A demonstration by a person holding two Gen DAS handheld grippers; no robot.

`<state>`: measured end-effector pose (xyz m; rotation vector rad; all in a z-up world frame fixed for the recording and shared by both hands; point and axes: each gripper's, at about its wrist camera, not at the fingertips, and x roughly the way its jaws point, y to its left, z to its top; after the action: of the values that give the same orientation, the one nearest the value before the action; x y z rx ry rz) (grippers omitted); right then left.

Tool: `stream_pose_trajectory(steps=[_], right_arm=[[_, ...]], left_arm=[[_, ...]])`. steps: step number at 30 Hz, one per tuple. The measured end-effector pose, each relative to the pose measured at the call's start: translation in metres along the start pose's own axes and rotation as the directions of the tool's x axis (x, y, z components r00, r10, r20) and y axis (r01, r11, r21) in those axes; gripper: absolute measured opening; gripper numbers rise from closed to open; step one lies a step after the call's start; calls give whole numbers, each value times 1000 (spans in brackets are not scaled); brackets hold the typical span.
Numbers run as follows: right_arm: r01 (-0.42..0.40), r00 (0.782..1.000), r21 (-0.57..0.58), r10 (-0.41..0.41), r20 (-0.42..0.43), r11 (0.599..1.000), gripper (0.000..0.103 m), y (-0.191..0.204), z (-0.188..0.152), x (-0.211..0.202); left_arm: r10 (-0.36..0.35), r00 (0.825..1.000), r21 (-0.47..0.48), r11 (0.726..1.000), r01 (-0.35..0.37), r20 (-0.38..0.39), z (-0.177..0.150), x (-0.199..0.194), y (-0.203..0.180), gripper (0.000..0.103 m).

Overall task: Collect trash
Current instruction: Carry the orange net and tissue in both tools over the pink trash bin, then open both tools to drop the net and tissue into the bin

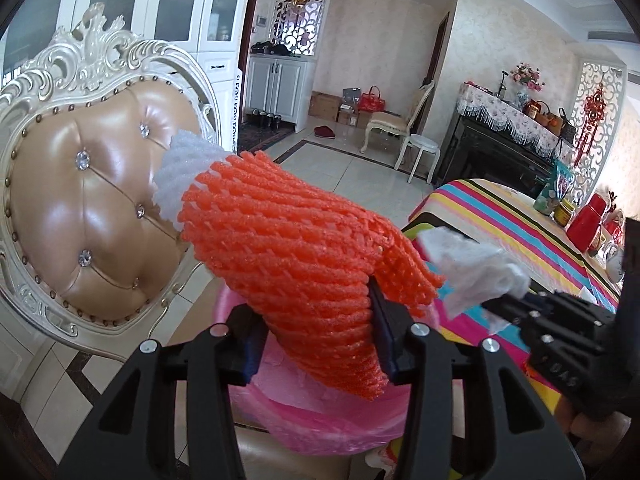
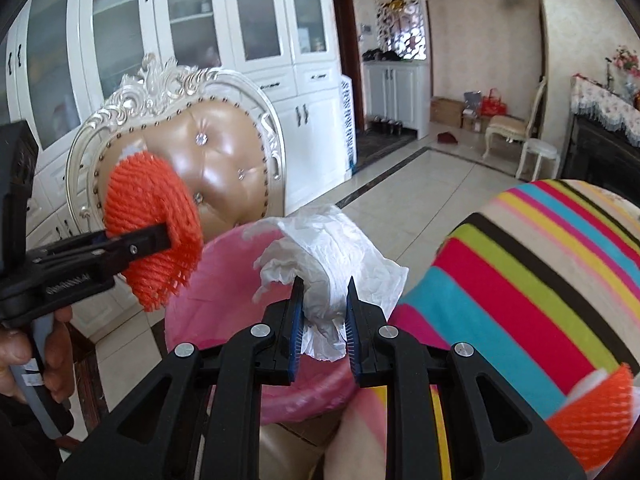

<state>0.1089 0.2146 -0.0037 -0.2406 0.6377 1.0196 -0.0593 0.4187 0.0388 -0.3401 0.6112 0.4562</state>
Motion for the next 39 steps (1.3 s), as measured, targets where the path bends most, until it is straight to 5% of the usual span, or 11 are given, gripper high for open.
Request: stream_pose_trajectory(steps=[7,9,13,18,30,39], right_arm=[[-26,999,-16,25,-47,1000,21,14,0,34],[-26,998,-12,26,-55,1000,25,14,-2,39],[-8,998,-11,8,-58,1000,45,12,-2,48],[7,999,-3,-7,-53,1000,53,6,-3,46],[106,993,42,-108,57,994,64,-22,-9,-10],[228,959,121,-244,147,966,78,-66,-28,-84]], left_arm=[[-16,1000,-2,1000,16,-20,-3,5,8,53],[-19,1000,-13,1000,19,-18,-3,6,9,75],[-26,1000,-28,999,26,-7,-1,5,13,75],[-21,1000,-48,999,21,10,0,5,18,78],[19,982,44,999,-27,188,-11,-28,-20,91],[-144,972,63,989,134,186,-15,-42,-72,95]])
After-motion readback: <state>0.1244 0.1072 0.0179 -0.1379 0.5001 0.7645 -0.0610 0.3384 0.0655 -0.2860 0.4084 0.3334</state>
